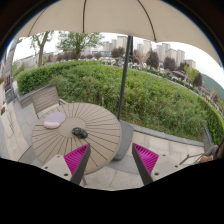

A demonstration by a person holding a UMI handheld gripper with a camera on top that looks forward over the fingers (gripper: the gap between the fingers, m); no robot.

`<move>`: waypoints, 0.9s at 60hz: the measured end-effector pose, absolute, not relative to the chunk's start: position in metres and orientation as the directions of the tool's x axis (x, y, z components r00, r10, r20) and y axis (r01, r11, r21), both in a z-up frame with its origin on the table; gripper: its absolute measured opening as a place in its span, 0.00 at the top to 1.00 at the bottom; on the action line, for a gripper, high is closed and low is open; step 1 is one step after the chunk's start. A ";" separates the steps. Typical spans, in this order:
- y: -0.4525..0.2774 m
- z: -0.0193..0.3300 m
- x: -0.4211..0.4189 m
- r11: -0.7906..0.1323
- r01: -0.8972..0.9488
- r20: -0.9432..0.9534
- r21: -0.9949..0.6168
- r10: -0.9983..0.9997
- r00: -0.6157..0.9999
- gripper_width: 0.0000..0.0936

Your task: Arrange mouse

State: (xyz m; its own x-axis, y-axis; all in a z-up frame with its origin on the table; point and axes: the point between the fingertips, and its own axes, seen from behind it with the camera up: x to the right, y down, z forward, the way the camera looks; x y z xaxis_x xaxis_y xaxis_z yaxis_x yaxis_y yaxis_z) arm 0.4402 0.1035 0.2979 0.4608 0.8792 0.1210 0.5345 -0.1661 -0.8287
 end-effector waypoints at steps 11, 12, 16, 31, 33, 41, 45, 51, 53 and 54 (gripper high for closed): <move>0.098 0.288 0.434 -0.159 0.553 0.129 -0.818 0.886 0.445 0.09; 0.097 0.287 0.433 -0.159 0.553 0.128 -0.818 0.887 0.444 0.09; 0.092 0.284 0.428 -0.152 0.557 0.129 -0.816 0.893 0.432 0.09; 0.054 0.268 0.408 -0.104 0.586 0.135 -0.803 0.927 0.350 0.09; 0.046 0.266 0.405 -0.094 0.589 0.136 -0.803 0.932 0.335 0.09; 0.019 0.257 0.390 -0.054 0.593 0.143 -0.803 0.949 0.280 0.09; 0.010 0.251 0.383 -0.035 0.596 0.152 -0.803 0.953 0.261 0.09; -0.006 0.238 0.367 -0.021 0.583 0.143 -0.812 0.962 0.233 0.09; -0.009 0.233 0.361 -0.019 0.573 0.134 -0.820 0.966 0.223 0.09; -0.011 0.230 0.357 -0.018 0.569 0.129 -0.822 0.967 0.217 0.09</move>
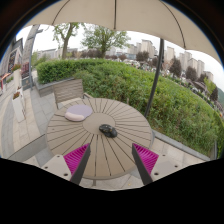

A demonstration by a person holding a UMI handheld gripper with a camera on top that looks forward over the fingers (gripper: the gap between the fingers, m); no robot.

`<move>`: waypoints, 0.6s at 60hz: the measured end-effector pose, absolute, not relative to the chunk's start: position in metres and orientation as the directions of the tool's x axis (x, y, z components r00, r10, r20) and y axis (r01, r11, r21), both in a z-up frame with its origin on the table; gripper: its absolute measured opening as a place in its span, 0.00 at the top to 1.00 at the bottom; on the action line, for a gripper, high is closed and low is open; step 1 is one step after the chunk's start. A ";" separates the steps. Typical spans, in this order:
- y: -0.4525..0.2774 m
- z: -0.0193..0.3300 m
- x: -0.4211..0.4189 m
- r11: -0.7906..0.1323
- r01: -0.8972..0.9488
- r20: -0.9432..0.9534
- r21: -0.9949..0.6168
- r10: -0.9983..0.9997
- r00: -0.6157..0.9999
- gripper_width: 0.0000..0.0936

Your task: Arrange mouse

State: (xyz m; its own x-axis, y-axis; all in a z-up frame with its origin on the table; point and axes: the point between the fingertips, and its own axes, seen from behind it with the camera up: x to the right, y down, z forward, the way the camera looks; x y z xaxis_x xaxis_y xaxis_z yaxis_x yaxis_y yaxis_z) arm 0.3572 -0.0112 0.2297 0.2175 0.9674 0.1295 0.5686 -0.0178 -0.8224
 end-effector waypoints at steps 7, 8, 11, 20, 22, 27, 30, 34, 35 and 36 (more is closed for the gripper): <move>-0.015 0.203 0.322 -0.004 0.530 0.103 -0.848 0.980 0.172 0.09; -0.013 0.199 0.318 -0.007 0.527 0.099 -0.850 0.980 0.172 0.09; -0.009 0.186 0.301 -0.018 0.516 0.087 -0.856 0.980 0.179 0.09; 0.012 0.150 0.262 -0.022 0.502 0.086 -0.865 0.978 0.192 0.09; 0.014 0.144 0.253 -0.016 0.501 0.089 -0.865 0.979 0.185 0.09; 0.024 0.119 0.230 -0.001 0.510 0.098 -0.860 0.981 0.167 0.09; 0.028 0.104 0.217 0.002 0.523 0.099 -0.852 0.983 0.157 0.09; 0.038 0.083 0.202 0.007 0.534 0.100 -0.846 0.984 0.146 0.09; 0.040 0.080 0.200 0.007 0.537 0.100 -0.843 0.984 0.144 0.09; 0.042 0.076 0.196 0.006 0.542 0.099 -0.841 0.985 0.143 0.09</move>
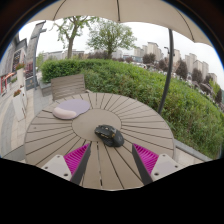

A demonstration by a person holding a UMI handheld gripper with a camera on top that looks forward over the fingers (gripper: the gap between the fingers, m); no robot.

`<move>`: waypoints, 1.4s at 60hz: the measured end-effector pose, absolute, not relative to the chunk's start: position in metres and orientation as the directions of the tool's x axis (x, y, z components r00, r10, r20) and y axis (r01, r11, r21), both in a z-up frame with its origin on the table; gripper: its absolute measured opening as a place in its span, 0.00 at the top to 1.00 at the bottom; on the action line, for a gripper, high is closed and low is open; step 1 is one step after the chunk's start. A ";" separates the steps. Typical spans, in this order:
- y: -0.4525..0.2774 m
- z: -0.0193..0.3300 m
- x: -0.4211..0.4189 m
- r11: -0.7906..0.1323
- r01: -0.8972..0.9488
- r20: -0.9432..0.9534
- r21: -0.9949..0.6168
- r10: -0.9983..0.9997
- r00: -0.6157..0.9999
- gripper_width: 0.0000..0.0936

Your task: Arrange mouse

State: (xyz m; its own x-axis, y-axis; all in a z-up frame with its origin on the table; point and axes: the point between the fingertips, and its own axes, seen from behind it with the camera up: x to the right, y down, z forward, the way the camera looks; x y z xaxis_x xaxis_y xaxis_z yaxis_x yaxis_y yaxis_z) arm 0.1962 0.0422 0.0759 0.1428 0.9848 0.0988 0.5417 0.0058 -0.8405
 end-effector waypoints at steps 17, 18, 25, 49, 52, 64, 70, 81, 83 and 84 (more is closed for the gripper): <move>0.066 0.015 0.133 -0.001 0.599 0.063 -0.801 0.994 0.085 0.08; 0.067 0.013 0.129 -0.003 0.602 0.060 -0.799 0.995 0.084 0.08; 0.075 -0.002 0.106 -0.018 0.621 0.038 -0.783 0.996 0.076 0.08; 0.082 -0.018 0.045 -0.018 0.645 0.007 -0.764 0.999 0.037 0.08; 0.084 -0.018 0.041 -0.016 0.647 0.011 -0.762 0.999 0.037 0.08; 0.089 -0.020 0.028 -0.012 0.661 0.028 -0.750 0.998 0.050 0.09; 0.086 -0.021 0.023 -0.032 0.670 0.010 -0.742 0.998 0.059 0.10; 0.090 -0.022 0.020 -0.041 0.697 0.033 -0.716 0.995 0.092 0.33; 0.092 -0.022 0.020 -0.020 0.705 0.060 -0.709 0.994 0.089 0.38; 0.092 -0.021 0.019 -0.015 0.708 0.067 -0.706 0.994 0.088 0.39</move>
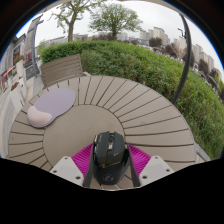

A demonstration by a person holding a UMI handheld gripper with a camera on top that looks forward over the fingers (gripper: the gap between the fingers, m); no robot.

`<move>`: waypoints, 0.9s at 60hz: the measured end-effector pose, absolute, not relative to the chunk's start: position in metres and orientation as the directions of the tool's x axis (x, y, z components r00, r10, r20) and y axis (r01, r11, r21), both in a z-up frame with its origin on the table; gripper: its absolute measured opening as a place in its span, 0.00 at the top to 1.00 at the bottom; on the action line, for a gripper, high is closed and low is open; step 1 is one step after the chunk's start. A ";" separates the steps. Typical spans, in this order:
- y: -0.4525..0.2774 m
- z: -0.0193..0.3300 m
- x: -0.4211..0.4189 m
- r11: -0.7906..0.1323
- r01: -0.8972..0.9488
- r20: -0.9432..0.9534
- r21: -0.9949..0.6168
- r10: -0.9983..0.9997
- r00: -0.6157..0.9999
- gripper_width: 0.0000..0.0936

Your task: Arrange mouse

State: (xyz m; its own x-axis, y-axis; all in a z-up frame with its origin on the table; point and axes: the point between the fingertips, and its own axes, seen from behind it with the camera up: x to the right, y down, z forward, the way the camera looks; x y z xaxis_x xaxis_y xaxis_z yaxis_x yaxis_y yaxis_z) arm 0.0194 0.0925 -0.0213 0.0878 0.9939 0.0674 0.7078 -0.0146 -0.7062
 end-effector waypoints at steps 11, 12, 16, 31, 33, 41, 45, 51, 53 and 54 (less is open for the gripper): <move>0.089 -0.019 0.022 -0.022 0.737 0.060 -0.675 0.995 0.084 0.48; 0.090 -0.017 0.022 -0.022 0.739 0.065 -0.673 0.994 0.089 0.48; 0.094 -0.006 0.022 -0.025 0.740 0.083 -0.672 0.990 0.110 0.48; 0.050 0.090 -0.029 -0.044 0.705 0.059 -0.708 0.991 0.121 0.48; 0.037 0.100 -0.044 -0.049 0.694 0.049 -0.718 0.992 0.120 0.49; -0.027 0.128 -0.108 -0.037 0.651 0.027 -0.758 0.996 0.088 0.48; -0.060 0.124 -0.139 -0.038 0.640 0.022 -0.767 0.996 0.085 0.49; -0.103 0.091 -0.175 -0.066 0.653 -0.003 -0.755 0.995 0.097 0.48; -0.112 0.076 -0.187 -0.074 0.654 -0.007 -0.753 0.994 0.105 0.48; -0.114 0.067 -0.191 -0.079 0.659 -0.005 -0.748 0.994 0.113 0.48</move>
State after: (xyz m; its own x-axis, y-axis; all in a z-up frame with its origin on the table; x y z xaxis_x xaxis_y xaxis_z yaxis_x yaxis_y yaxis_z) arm -0.1908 -0.1145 0.0675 0.1131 0.9936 -0.0048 0.6588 -0.0786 -0.7482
